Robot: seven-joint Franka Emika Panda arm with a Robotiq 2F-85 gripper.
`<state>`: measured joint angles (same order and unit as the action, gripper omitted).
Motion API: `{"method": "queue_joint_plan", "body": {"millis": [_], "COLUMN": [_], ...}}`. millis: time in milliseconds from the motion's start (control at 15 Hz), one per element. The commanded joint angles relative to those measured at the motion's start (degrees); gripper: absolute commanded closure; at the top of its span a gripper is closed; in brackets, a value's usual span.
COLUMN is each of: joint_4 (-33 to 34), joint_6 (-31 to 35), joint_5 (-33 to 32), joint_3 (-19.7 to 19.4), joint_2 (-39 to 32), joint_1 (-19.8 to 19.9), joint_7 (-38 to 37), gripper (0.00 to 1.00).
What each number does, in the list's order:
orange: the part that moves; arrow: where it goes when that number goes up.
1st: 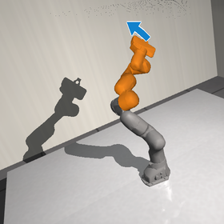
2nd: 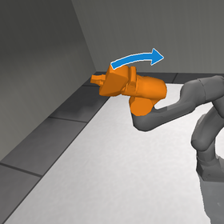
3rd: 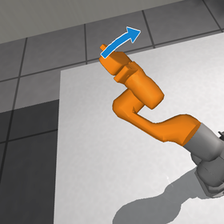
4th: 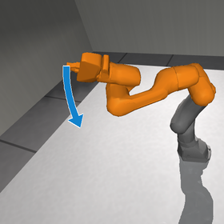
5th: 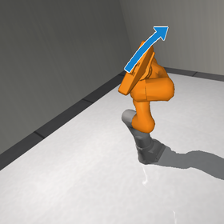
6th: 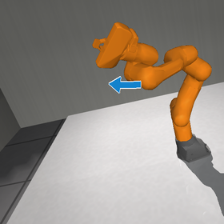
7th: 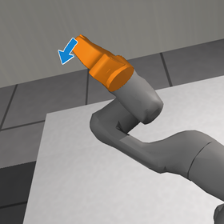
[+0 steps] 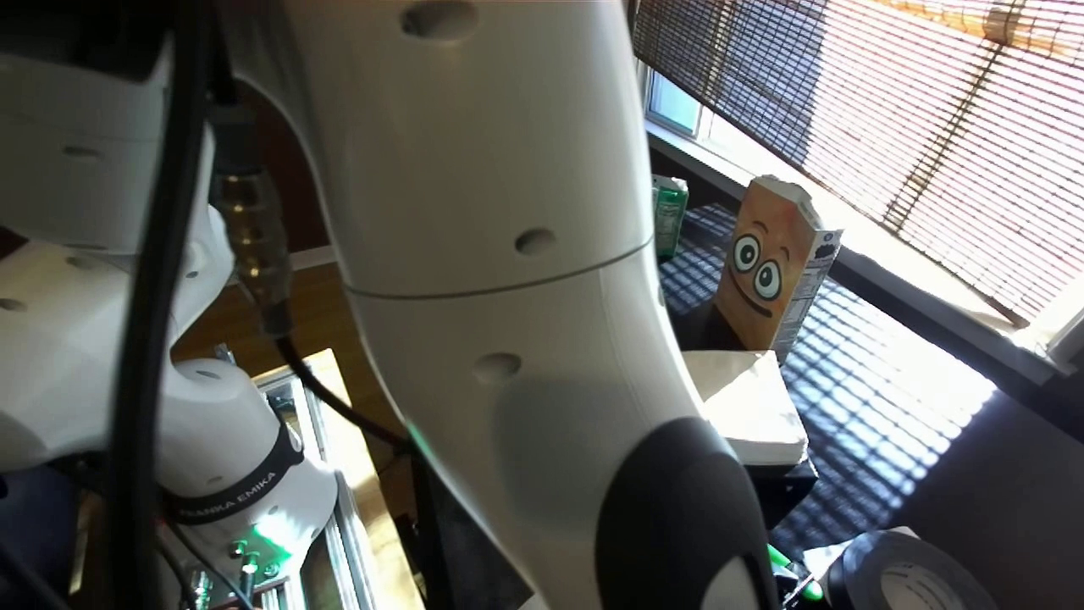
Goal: Scoop up some seeds out of the lunch box and put them on the lid
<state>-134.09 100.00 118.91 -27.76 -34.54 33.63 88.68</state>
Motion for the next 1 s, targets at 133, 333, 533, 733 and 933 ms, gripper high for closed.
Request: {"method": "queue_joint_plan", "body": {"millis": [133,333,533,733,933], "joint_4": [-0.67,-0.84,-1.08,-1.51,-1.98], "joint_6": [4.81,6.15,6.85,6.2,4.91], "joint_5": [3.36,5.29,6.29,5.82,5.46], "joint_3": [-1.03,-1.35,-1.78,-2.18,-2.27], "joint_2": [-0.84,-0.88,-0.75,-0.43,-0.09], "joint_1": [-4.33,-5.86,-6.96,-7.47,-7.54], "joint_7": [8.49,13.79,19.53,25.74,32.17], "gripper": [0.97,0.97,0.97,0.97,0.97]}}
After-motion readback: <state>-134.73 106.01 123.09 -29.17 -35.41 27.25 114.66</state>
